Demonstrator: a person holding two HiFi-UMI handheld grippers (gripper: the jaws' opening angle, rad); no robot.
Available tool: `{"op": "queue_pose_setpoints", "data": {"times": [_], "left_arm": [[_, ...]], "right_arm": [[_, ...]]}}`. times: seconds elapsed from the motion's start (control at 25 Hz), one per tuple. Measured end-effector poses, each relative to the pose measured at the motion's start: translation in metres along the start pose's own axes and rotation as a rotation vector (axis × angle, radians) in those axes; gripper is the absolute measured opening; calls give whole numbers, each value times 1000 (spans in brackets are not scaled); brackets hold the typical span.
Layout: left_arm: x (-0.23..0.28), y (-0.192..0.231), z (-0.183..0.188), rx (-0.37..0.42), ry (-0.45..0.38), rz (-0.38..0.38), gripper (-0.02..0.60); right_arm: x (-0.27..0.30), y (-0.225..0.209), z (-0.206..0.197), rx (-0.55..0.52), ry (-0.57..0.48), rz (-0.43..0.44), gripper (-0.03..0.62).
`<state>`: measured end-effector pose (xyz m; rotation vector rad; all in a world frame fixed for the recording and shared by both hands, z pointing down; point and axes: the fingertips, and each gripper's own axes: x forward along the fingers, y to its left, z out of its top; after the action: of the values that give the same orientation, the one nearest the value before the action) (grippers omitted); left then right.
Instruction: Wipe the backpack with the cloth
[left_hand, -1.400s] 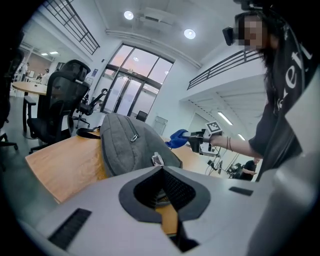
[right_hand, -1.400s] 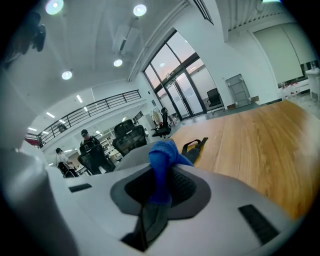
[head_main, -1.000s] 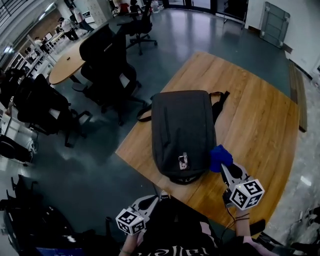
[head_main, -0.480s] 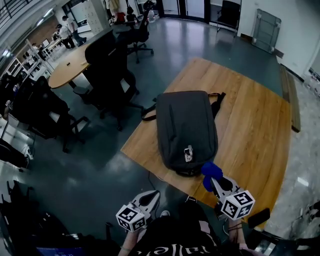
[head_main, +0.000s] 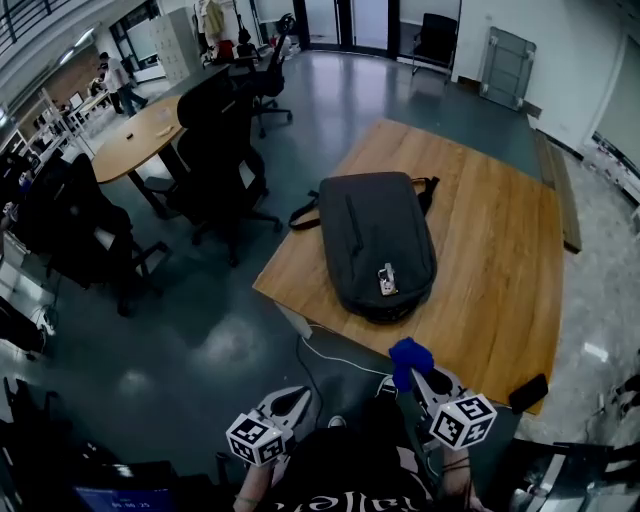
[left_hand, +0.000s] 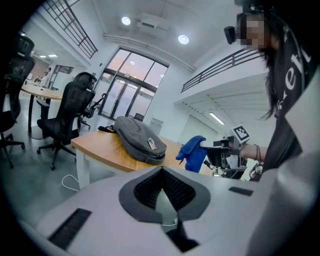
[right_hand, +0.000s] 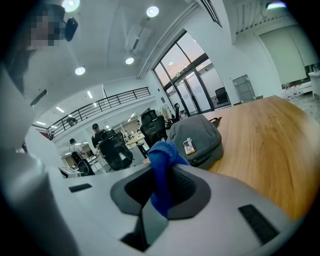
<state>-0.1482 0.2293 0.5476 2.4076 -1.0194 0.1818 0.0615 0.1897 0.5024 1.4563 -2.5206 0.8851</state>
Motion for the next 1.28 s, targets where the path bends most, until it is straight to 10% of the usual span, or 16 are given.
{"op": "queue_pose_setpoints", "data": {"times": [0.36, 1.28], "left_arm": [[-9, -44, -9, 30, 5, -97, -2], [17, -222, -72, 19, -45, -6, -2]], "right_arm": [[-32, 36, -49, 17, 64, 10, 54], [-174, -6, -92, -111, 172, 182, 55]]}}
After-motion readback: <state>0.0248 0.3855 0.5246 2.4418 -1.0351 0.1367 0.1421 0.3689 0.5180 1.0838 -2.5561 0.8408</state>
